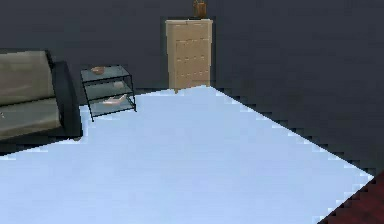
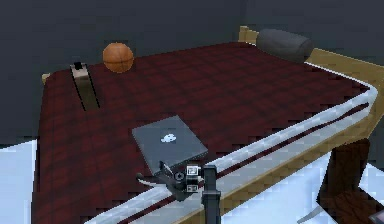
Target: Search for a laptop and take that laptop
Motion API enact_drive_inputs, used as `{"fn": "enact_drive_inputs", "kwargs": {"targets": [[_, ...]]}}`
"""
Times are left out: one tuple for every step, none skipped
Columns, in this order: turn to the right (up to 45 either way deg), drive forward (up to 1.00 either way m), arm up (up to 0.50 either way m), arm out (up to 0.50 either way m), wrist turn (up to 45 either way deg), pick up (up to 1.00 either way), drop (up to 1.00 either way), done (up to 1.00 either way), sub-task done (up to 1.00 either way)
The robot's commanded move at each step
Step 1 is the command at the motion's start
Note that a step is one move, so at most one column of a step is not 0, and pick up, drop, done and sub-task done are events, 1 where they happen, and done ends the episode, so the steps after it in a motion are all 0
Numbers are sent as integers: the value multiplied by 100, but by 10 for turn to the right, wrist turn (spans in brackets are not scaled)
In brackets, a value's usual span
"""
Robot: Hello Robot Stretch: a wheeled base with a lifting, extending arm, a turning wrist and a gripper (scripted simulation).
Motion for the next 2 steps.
{"fn": "enact_drive_inputs", "kwargs": {"targets": [[0, 0, 10, 0, 0, 0, 0, 0, 0], [0, 0, 0, 0, 0, 0, 0, 100, 0]]}}
